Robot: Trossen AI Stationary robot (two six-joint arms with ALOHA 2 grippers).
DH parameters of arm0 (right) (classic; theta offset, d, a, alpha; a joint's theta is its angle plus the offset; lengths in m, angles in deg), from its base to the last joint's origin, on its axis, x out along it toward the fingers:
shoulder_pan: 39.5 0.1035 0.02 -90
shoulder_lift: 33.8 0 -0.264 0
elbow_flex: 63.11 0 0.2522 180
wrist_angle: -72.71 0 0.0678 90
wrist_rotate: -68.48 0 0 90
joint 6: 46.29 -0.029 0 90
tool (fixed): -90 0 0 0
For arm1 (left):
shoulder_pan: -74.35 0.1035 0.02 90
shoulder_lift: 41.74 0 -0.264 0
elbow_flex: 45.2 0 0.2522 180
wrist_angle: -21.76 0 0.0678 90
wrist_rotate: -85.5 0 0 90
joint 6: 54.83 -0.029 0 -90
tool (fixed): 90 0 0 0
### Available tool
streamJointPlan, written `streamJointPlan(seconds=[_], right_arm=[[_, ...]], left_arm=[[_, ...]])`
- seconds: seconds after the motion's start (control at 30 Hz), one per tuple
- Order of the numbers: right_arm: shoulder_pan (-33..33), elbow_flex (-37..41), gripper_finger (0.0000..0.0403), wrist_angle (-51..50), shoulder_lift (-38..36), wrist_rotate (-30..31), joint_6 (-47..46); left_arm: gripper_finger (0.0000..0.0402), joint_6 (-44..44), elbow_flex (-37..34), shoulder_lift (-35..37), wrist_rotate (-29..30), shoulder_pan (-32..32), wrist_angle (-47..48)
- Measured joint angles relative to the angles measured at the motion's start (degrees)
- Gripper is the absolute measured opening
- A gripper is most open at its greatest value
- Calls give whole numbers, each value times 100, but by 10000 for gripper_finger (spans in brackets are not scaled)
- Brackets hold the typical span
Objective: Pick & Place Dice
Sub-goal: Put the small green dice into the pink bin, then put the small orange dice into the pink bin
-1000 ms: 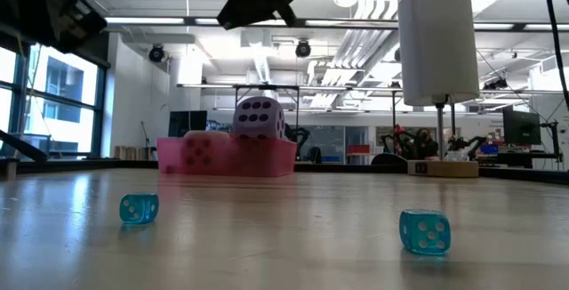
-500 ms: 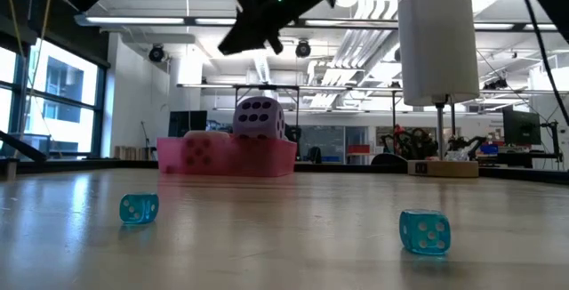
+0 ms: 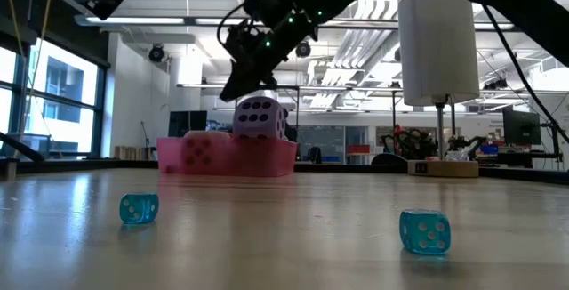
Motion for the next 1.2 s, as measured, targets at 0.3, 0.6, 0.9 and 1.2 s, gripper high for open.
streamJointPlan(seconds=[0.3, 0.6, 0.9, 1.2], right_arm=[[17, -21, 38, 19, -2, -158, 285], [22, -13, 39, 35, 74, 169, 313], [14, -13, 101, 51, 74, 922, 406], [17, -13, 186, 59, 74, 886, -27]], left_arm=[[116, -939, 0, 52, 203, 512, 53], [116, -1085, 0, 59, 321, 570, 225], [116, -1085, 0, 57, 313, 565, 497], [116, -1082, 0, 57, 310, 565, 599]])
